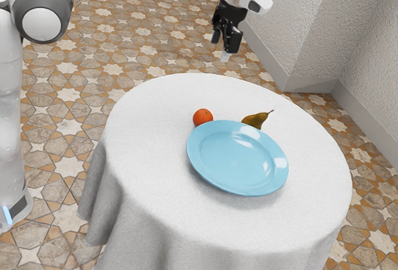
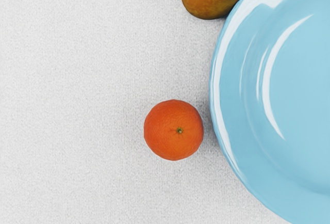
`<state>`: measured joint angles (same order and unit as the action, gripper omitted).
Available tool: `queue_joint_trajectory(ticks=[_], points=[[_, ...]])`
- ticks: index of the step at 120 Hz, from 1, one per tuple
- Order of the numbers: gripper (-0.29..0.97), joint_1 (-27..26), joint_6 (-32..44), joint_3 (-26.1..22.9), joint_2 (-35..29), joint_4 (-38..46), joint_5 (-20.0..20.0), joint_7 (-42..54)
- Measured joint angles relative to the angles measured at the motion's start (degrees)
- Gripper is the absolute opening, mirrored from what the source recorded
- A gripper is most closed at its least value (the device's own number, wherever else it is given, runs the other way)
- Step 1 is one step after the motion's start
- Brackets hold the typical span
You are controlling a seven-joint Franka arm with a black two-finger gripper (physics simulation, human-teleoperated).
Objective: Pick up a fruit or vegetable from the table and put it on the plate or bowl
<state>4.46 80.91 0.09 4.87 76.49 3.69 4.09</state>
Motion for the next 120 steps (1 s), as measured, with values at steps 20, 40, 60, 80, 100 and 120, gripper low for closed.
queue_joint_trajectory(ticks=[20, 40, 60, 80, 100, 120], points=[[0.68, 0.0, 0.5, 0.1, 0.1, 0.0, 0.0, 0.3], [0.68, 2.3, 0.6, 0.3, 0.4, -0.1, -0.8, 0.4], [0.68, 2.2, -0.3, -0.6, 0.4, -3.1, -1.0, 1.8], [0.68, 1.9, -3.8, -0.5, 1.2, -5.6, -3.3, 5.1], [0.68, 5.1, -4.3, -0.2, 0.8, -1.2, -4.0, 13.6], [0.68, 5.6, 1.0, 0.0, -2.1, 6.8, -4.3, 29.1]])
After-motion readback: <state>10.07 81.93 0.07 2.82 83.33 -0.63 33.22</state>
